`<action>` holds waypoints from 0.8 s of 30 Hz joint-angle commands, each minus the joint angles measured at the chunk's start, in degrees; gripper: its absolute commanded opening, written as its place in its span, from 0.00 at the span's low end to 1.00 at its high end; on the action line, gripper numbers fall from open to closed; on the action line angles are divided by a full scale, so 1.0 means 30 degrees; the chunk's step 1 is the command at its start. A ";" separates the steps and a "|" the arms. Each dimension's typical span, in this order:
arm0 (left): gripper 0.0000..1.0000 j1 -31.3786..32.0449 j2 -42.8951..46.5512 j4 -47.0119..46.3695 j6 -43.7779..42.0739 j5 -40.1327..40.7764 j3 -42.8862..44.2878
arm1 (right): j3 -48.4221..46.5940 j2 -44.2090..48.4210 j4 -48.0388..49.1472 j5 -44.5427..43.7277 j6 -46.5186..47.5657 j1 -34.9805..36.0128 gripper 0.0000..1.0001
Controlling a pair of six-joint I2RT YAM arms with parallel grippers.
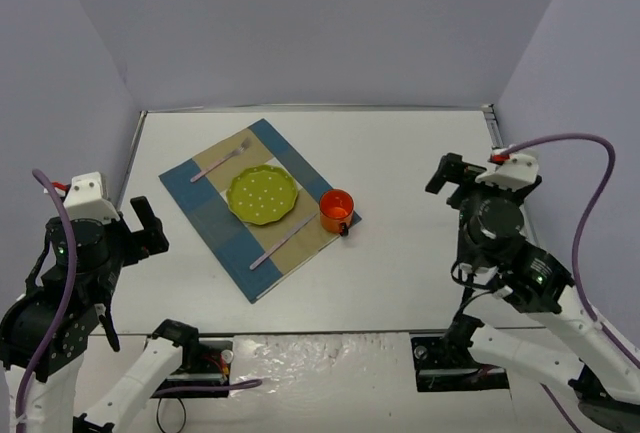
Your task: Set the dinner table for one person
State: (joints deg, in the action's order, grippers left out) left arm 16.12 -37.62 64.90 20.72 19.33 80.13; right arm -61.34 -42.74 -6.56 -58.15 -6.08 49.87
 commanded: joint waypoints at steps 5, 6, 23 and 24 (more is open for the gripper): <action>0.97 -0.0071 -0.0053 -0.1004 -0.0971 0.1232 0.0136 | 0.1715 0.3873 0.1998 -0.0819 0.4465 -0.0247 1.00; 0.97 -0.0070 0.0164 -0.1121 -0.0987 0.1232 -0.0014 | 0.1949 0.4374 0.1981 -0.0968 0.4515 -0.0247 1.00; 0.97 -0.0070 0.0732 -0.1391 -0.0343 0.1437 -0.0696 | 0.2957 0.6949 0.1981 0.0752 0.4137 -0.0188 1.00; 0.97 -0.0070 0.0696 -0.1336 -0.0362 0.1473 -0.0678 | 0.2957 0.7005 0.1998 0.0807 0.4064 -0.0170 1.00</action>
State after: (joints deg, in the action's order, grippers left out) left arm 16.12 -35.12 64.04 19.35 22.59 77.87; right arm -52.69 -21.96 -4.44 -57.08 6.07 49.21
